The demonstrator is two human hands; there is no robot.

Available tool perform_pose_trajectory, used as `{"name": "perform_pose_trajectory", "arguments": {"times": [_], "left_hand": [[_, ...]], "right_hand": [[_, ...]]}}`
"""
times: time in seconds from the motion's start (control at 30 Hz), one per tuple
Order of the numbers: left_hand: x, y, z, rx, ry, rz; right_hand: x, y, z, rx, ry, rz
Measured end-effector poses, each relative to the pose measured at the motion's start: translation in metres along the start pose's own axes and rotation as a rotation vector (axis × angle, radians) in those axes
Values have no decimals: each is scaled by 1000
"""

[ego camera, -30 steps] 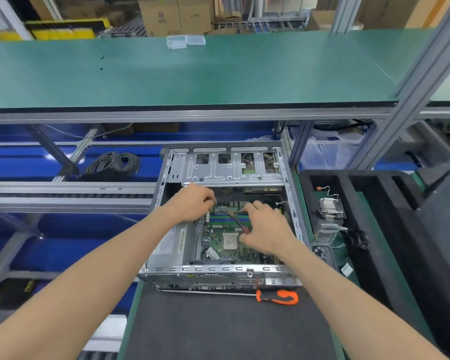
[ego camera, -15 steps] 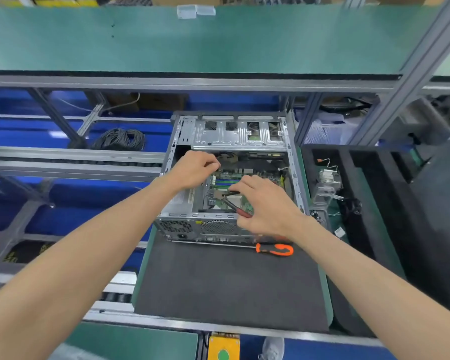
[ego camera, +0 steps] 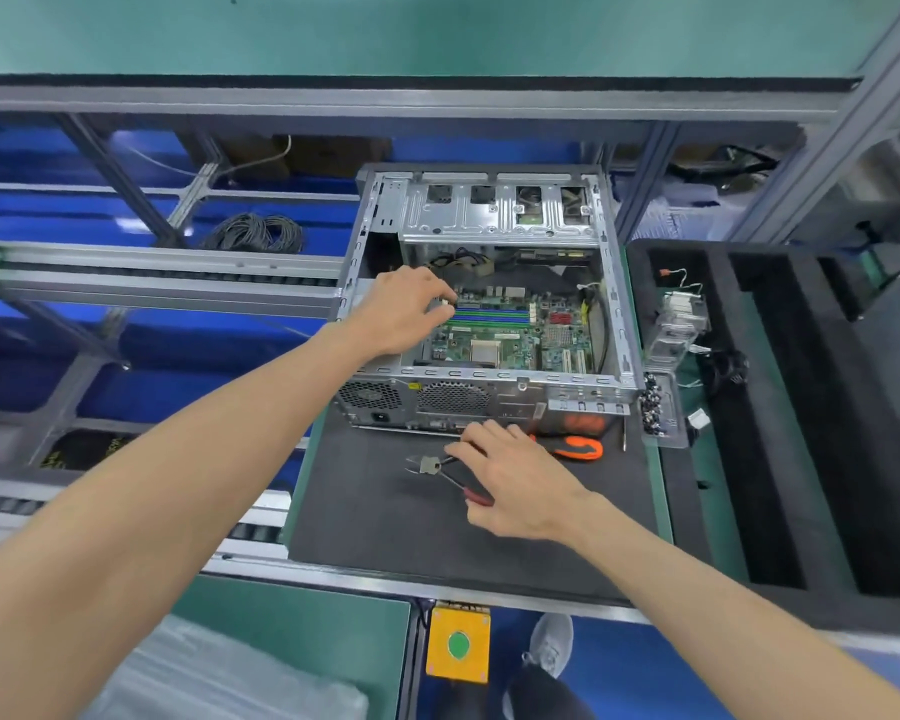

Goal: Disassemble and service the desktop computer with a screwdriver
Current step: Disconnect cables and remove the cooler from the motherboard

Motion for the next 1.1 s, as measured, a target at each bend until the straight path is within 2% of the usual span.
{"name": "perform_pose_trajectory", "arguments": {"times": [0.2,0.33,0.43,0.57,0.63,0.73,0.83,0.97,1.1], "left_hand": [[8,3,11,5,65,0],[11,6,12,-26,69,9],[11,9,13,-34,80,13],[11,13,15,-13,118,10],[10,15,16,2,141,11],[4,18,22,56,187,41],[-8,21,29,116,223,113],[-23,29,38,192,197,173],[-24,38,52,357,127,137]], "right_hand": [[4,-6,47,123,1,-18],[7,-8,51,123,-91,-26],[13,0,15,-27,-88,-94],[12,7,-61,-386,-98,-206],[-7,10,-92,-509,-85,-166],[-48,15,-121,-591,-20,-36],[-88,23,-128,-535,103,111],[-123,40,-113,-310,211,228],[-141,53,-93,-87,308,310]]}}
Point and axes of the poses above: each hand's wrist, its own y-axis towards the middle knuckle, its own z-axis out of the palm, x = y × z, the point moved 9 cm from there along y, towards the middle knuckle, and after that the axes turned 7 degrees about -y, right-handed, at the moved point
